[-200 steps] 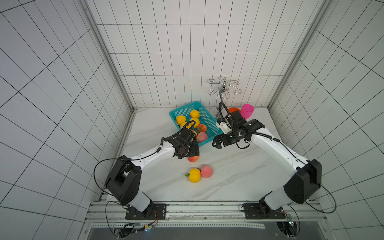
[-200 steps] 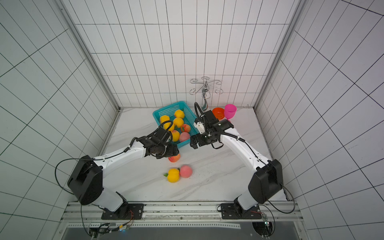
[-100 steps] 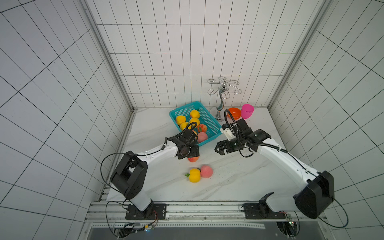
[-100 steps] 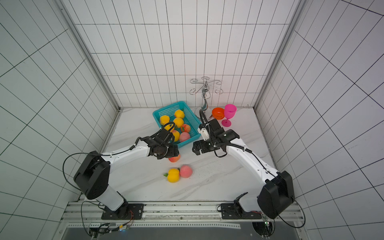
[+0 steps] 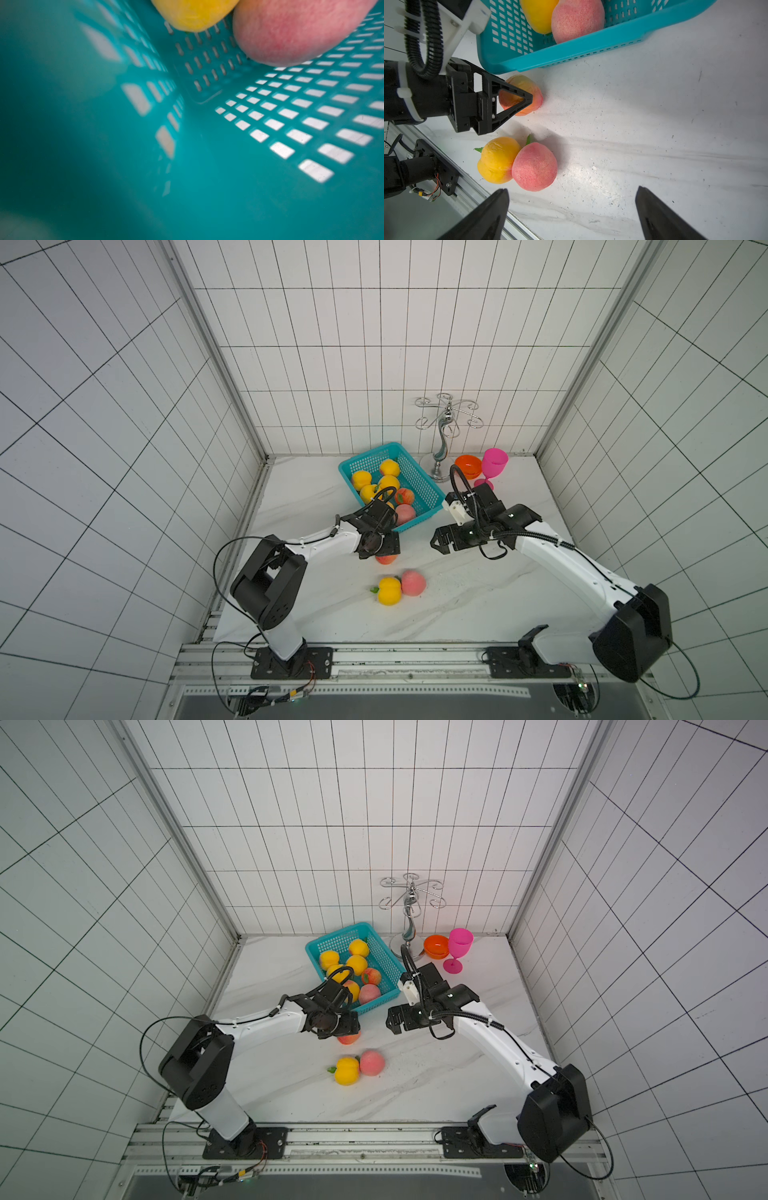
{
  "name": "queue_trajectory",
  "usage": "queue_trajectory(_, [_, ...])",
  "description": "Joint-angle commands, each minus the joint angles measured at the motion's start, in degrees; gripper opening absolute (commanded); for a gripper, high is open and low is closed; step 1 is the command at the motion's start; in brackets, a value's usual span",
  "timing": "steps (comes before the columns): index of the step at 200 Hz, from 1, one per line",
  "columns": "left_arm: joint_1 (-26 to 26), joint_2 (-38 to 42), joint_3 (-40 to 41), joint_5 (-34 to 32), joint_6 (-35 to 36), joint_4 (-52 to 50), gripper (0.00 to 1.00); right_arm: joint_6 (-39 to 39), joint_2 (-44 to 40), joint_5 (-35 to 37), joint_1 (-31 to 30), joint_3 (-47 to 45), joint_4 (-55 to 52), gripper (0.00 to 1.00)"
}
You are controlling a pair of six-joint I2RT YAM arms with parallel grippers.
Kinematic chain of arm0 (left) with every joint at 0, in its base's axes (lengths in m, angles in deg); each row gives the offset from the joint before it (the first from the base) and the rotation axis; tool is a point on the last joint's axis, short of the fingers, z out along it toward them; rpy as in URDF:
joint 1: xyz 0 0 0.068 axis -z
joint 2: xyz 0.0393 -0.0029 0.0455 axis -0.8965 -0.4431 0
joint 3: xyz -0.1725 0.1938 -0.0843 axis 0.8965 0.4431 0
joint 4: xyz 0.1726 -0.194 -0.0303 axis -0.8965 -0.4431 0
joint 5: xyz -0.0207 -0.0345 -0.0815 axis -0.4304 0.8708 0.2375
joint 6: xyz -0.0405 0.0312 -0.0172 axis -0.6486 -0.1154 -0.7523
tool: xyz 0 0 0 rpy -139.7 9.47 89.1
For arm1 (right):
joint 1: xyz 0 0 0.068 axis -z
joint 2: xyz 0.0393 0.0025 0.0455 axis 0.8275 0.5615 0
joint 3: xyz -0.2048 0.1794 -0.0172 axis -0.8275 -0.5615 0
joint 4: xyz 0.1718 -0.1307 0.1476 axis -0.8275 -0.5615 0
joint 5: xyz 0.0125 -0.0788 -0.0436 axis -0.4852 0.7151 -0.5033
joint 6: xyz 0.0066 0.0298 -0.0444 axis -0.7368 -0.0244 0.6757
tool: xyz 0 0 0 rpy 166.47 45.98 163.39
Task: Put the peaches into the basket
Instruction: Pick up the peach from the center of the board.
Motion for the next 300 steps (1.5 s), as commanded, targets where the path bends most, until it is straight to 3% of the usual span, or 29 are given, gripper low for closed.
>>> queue_trajectory(1, [0.14,-1.03,0.13,0.07,0.17,1.55,0.84,-0.18,-1.36,1.33,0.37,-1.19,0.24,0.99])
queue_trajectory(106, [0.15,-2.54,0.04,1.53,0.61,2.08,0.76,0.1,-1.27,2.58,0.44,-0.27,1.88,0.98])
queue_trajectory(167, [0.14,-1.21,1.35,2.03,-0.01,1.35,0.65,0.71,-2.99,3.42,0.81,-1.43,2.16,0.99])
queue_trajectory(300, [3.37,7.56,1.12,-0.45,-0.57,-5.51,0.65,0.45,-1.79,1.37,1.94,-1.35,4.62,0.99])
